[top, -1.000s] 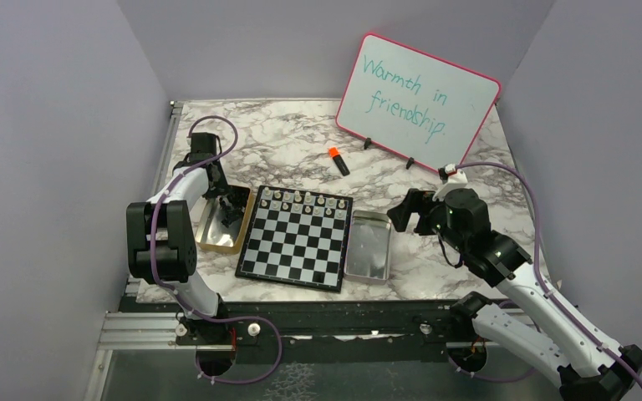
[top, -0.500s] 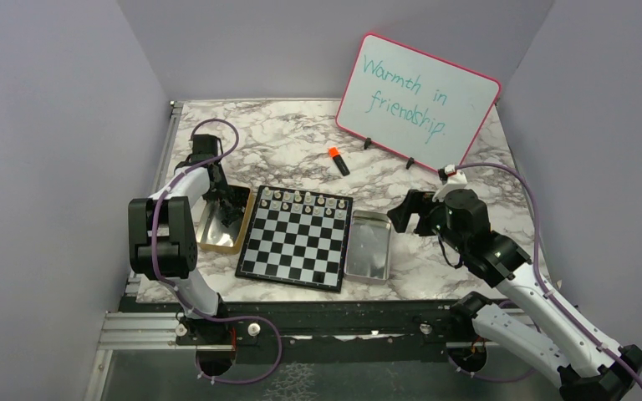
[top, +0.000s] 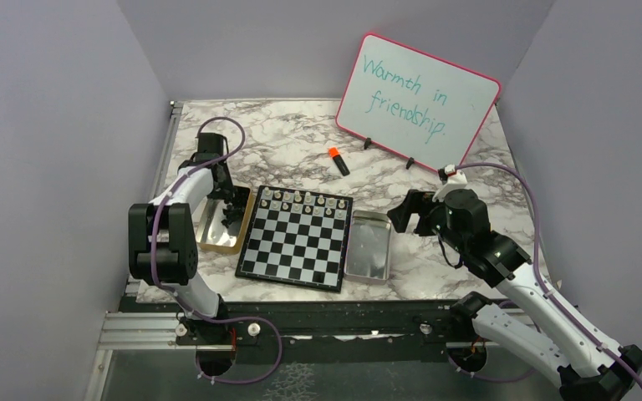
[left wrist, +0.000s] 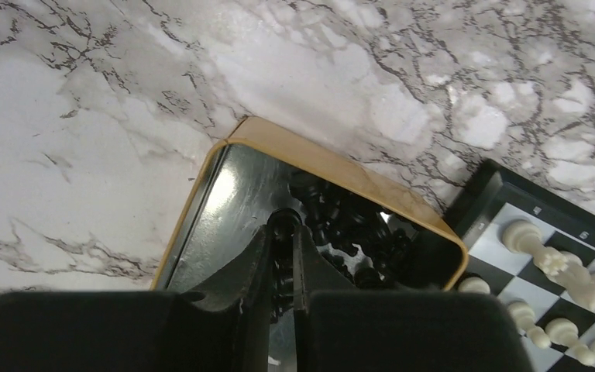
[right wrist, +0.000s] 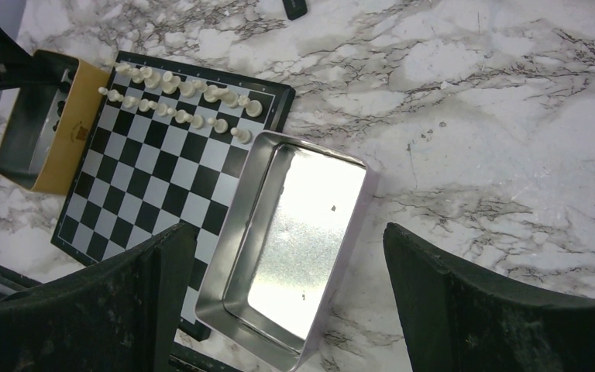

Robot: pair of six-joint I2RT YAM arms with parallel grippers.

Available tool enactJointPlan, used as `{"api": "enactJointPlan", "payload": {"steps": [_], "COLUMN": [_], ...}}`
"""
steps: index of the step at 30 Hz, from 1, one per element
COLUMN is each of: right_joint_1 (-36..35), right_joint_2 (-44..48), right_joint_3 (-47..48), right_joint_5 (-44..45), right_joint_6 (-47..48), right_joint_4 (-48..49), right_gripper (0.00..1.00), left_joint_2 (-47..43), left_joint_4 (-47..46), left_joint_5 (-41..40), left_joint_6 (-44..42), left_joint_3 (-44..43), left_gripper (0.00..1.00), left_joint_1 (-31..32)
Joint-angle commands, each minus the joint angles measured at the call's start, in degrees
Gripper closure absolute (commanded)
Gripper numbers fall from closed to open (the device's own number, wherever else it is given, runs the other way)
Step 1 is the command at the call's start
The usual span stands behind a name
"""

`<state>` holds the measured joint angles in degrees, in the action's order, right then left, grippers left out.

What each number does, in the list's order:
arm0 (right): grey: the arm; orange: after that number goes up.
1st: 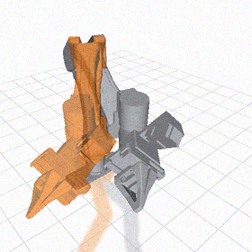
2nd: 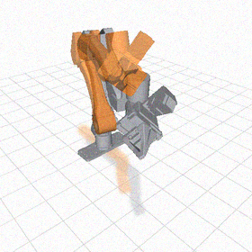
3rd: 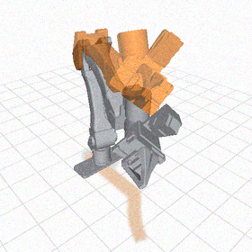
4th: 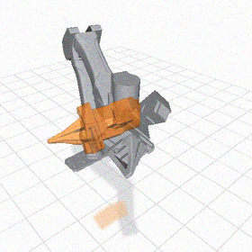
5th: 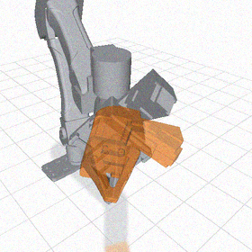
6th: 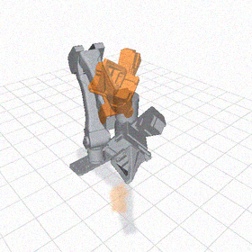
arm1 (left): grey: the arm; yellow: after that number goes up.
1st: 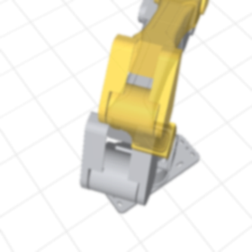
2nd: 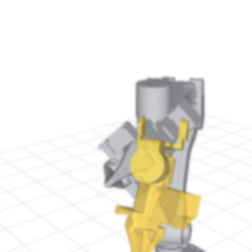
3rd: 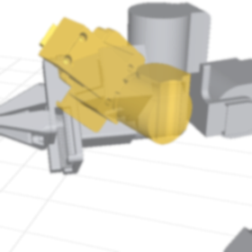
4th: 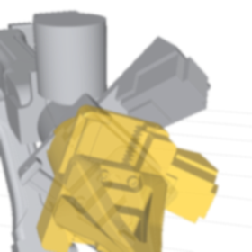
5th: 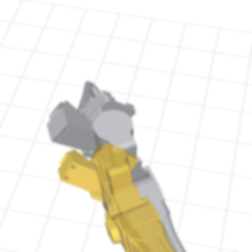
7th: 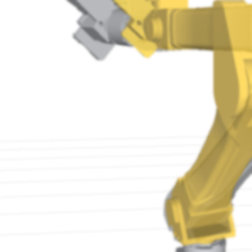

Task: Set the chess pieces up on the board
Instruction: Pick up the chess piece from the storage box, then place the chess piece on the chessboard.

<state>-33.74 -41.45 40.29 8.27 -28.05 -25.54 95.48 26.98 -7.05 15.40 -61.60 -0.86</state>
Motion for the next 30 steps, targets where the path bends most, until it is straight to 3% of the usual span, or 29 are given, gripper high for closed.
{"api": "enactJointPlan", "payload": {"steps": [1,14,18,30], "right_joint_1": [0.2,0.2,0.2,0.2], "right_joint_2": [-0.1,0.0,0.7,2.9], "right_joint_3": [0.4,3.3,3.9,7.7], "right_joint_5": [1.1,7.8,11.3,18.4], "right_joint_6": [0.4,3.1,3.6,6.2], "right_joint_4": [0.5,-3.5,-5.0,-8.0], "right_gripper": [0.04,0.04,0.04,0.04], "left_joint_2": [-4.5,-12.3,-13.9,-24.4], "left_joint_4": [1.9,7.1,9.9,8.1], "left_joint_5": [0.9,-0.7,2.1,7.7], "left_joint_6": [-0.4,-3.6,-3.7,-5.6], "left_joint_3": [-2.3,-4.8,-5.6,2.1], "left_gripper": [0.93,0.93,0.92,0.92], "left_joint_1": [0.8,14.4,18.9,38.6]}}
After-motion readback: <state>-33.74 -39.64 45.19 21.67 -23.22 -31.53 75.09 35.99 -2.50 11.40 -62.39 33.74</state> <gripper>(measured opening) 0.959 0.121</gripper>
